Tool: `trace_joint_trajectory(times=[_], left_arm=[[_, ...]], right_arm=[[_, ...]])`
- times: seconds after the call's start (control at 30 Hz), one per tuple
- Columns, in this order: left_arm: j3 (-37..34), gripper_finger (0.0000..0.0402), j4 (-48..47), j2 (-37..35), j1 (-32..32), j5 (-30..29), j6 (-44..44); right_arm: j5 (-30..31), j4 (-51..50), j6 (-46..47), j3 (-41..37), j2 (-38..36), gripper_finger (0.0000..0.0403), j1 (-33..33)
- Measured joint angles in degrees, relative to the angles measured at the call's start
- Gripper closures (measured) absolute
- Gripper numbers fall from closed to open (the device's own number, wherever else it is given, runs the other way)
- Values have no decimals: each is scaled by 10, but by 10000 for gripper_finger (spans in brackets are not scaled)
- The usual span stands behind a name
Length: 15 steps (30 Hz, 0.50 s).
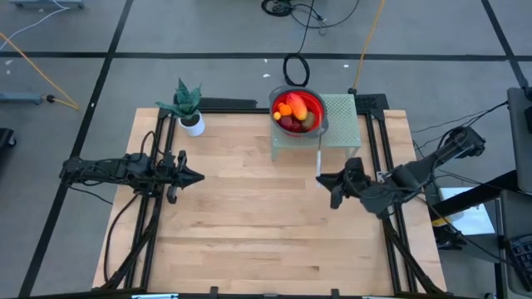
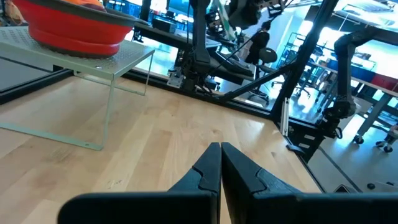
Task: Pick & Place Fruit
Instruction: Put the blue white knife to the right of the red basket on the shelf
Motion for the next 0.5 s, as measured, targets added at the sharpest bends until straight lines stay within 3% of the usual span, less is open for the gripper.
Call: trace_joint_trajectory(times=[0.5], left_arm=[[0,392,0,0,0,0,-1]], right_arm=[[10,-132,28,0,-102,365,-52]])
